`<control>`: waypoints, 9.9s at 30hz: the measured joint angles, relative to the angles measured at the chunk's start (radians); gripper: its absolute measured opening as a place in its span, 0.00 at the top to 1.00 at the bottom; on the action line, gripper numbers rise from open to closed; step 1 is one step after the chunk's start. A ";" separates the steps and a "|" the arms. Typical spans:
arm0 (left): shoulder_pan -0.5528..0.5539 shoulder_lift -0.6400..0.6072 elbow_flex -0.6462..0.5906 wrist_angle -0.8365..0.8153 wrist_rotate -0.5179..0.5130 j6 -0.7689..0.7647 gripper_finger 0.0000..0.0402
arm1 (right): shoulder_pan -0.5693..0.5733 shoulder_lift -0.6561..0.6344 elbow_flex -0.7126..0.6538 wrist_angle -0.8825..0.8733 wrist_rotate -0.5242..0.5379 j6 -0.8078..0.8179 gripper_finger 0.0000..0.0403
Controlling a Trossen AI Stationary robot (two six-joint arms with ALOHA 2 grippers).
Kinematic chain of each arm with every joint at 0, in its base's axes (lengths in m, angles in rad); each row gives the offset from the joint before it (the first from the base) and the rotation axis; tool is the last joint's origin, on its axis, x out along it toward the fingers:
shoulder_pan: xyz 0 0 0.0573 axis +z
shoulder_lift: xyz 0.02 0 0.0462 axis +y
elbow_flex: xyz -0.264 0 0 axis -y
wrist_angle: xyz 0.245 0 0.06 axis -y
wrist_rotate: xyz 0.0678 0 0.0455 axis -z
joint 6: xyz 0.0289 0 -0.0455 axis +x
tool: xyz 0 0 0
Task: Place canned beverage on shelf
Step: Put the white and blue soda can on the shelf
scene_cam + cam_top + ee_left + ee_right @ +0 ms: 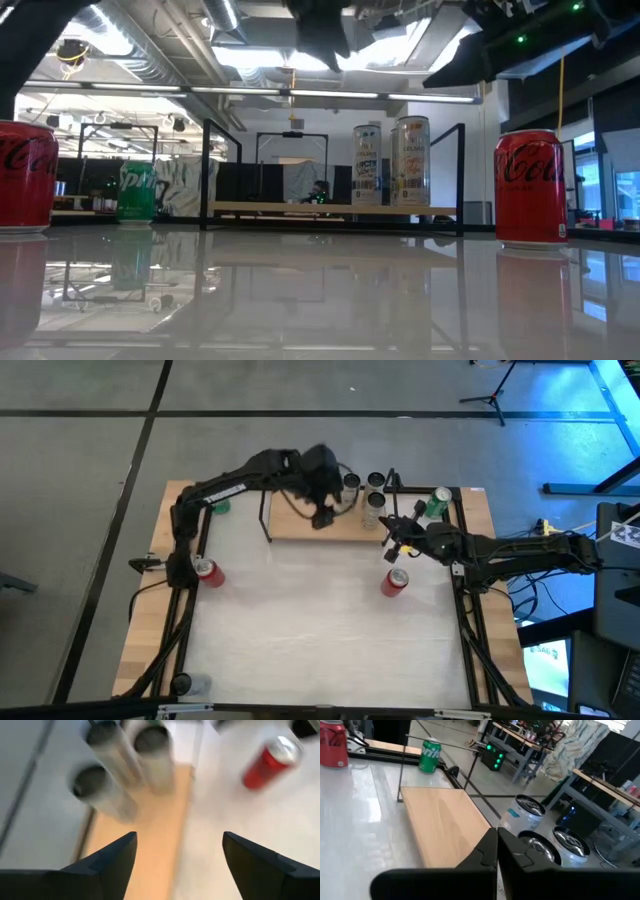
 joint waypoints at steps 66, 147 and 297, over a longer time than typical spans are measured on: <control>-0.879 -0.536 -0.817 0.052 -0.121 -1.225 0.17 | 0.610 0.200 0.000 0.368 -0.336 0.212 0.99; -1.372 -0.319 -0.830 0.061 0.050 -2.077 0.41 | 0.608 0.200 0.000 0.371 -0.195 0.105 0.99; 0.003 0.156 0.110 -0.021 -0.014 0.016 0.38 | 0.107 0.211 0.001 0.111 0.061 -0.124 0.99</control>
